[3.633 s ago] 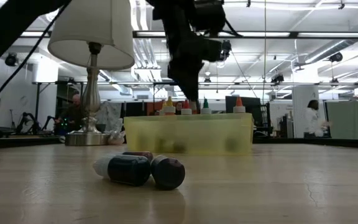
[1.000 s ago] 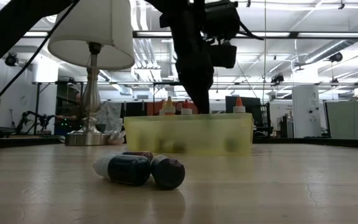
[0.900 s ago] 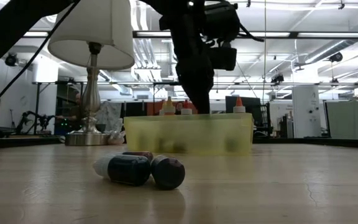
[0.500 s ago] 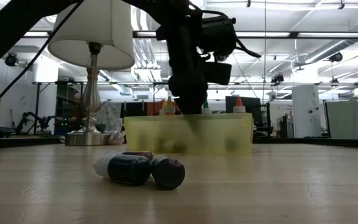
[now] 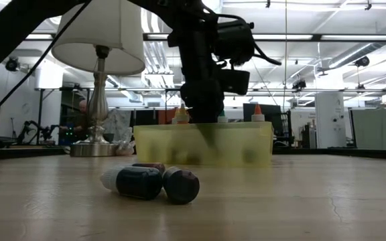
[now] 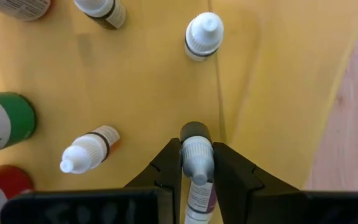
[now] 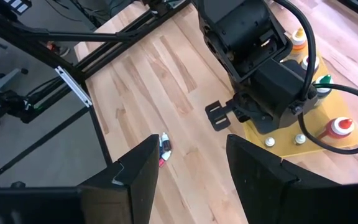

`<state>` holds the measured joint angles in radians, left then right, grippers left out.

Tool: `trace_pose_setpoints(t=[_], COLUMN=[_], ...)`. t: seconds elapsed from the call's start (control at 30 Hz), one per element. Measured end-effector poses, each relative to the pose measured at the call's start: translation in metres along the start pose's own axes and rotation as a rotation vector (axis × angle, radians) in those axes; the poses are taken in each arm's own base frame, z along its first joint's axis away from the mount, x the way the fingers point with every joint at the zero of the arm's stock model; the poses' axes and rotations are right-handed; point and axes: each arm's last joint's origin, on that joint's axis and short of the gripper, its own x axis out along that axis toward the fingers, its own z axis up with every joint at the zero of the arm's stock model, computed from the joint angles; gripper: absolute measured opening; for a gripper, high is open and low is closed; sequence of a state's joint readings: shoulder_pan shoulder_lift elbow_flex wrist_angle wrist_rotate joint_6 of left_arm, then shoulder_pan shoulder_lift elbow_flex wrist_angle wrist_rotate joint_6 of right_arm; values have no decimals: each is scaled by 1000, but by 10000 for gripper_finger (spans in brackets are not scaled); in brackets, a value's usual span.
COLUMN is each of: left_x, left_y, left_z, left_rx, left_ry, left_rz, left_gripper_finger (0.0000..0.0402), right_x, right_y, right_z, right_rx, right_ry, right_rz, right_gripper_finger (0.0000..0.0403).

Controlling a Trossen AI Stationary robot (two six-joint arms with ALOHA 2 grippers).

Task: Pick & Place food coloring
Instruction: Put the small green food coloring bottle into the yellow bin

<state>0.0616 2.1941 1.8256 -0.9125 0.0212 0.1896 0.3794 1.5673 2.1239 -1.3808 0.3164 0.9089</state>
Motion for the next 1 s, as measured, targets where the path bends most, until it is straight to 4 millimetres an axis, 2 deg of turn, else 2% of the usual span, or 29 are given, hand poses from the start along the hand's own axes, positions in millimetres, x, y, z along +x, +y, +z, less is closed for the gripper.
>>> trace_pose_setpoints(t=[0.6, 1.0], left_x=[9, 10], left_y=[-2, -2], left_z=[-7, -8], left_rx=[-10, -14], left_ry=[21, 25], left_rz=[-45, -45], left_gripper_finger=[48, 78], right_x=[0, 0], right_y=[0, 0], right_z=[0, 0], right_rx=[-14, -14], right_ry=[-1, -1], right_rz=[0, 0], right_gripper_finger=[178, 178])
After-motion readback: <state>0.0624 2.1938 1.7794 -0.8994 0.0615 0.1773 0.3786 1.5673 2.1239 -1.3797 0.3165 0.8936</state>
